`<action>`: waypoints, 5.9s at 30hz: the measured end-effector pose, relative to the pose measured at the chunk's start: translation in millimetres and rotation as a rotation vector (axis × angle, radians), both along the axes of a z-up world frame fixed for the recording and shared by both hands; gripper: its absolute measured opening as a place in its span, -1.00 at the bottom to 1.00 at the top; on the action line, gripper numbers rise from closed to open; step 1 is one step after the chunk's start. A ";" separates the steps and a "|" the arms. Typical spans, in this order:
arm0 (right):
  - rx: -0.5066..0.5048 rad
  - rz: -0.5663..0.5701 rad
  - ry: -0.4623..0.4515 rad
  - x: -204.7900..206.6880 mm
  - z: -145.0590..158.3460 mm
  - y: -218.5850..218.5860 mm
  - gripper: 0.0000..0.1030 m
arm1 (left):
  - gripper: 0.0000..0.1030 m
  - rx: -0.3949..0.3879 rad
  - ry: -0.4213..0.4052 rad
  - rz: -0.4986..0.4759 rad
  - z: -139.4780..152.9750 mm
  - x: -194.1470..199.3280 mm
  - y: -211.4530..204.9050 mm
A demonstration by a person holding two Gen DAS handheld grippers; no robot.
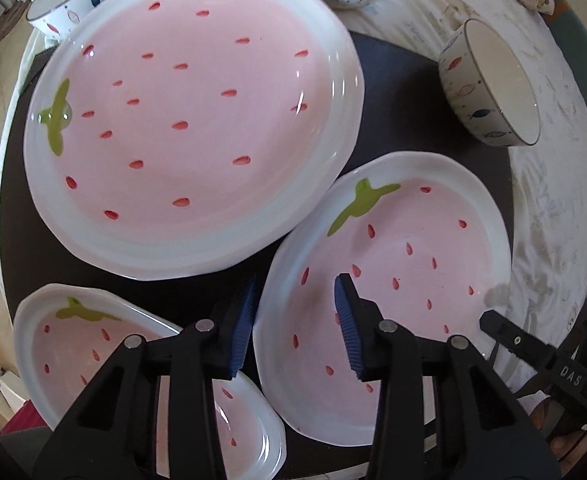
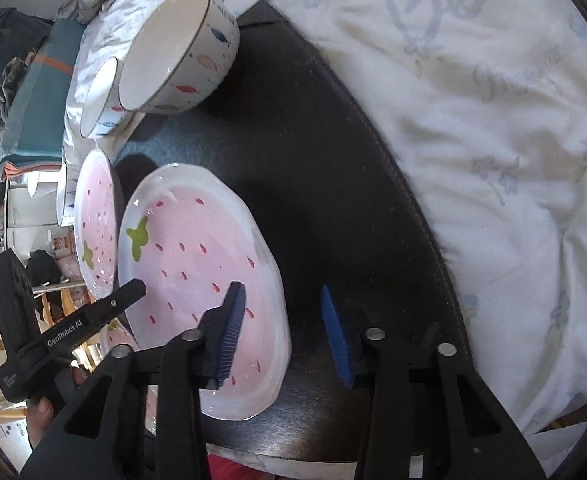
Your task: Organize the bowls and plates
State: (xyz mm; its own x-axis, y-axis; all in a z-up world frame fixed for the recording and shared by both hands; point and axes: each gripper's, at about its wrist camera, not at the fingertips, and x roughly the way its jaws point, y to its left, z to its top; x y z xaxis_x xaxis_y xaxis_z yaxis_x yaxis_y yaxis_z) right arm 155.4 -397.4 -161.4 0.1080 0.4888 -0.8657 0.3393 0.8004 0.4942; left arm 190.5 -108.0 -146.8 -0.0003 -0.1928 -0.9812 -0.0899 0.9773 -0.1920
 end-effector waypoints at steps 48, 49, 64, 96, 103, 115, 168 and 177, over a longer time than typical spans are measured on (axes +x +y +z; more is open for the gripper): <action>-0.094 0.092 -0.151 -25.4 33.8 -10.3 -0.69 | -0.48 -0.092 -0.136 -0.111 21.4 -19.7 -24.9; -0.095 0.096 -0.160 -27.4 36.3 -9.1 -0.69 | -0.48 -0.097 -0.142 -0.110 21.8 -17.1 -25.8; -0.049 0.083 -0.309 -38.6 81.5 -3.0 -0.73 | -0.59 -0.159 -0.237 -0.055 54.7 -14.5 -8.7; -0.017 0.392 -0.319 -52.2 80.2 162.4 -0.73 | -0.60 -0.089 -0.273 0.147 63.6 -96.3 163.1; -0.022 0.442 -0.282 -52.0 67.0 186.8 -0.73 | -0.59 -0.060 -0.245 0.177 46.5 -103.4 181.0; 0.021 0.450 -0.187 -39.9 40.2 199.8 -0.73 | -0.60 -0.008 -0.217 0.170 31.7 -106.8 188.0; -0.045 0.349 -0.200 -41.6 35.8 185.8 0.33 | -0.25 0.056 -0.111 0.163 5.2 -101.4 169.5; -0.035 0.461 -0.115 -30.5 2.5 223.0 -0.36 | -0.28 0.018 -0.128 0.148 4.3 -105.8 172.9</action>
State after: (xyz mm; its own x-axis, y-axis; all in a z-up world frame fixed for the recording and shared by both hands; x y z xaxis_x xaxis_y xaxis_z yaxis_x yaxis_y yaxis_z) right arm 124.9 -174.4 -158.9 -0.0170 0.4787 -0.8778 -0.1110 0.8716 0.4775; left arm 84.6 64.8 -142.5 0.1514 -0.1639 -0.9748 -0.2087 0.9586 -0.1936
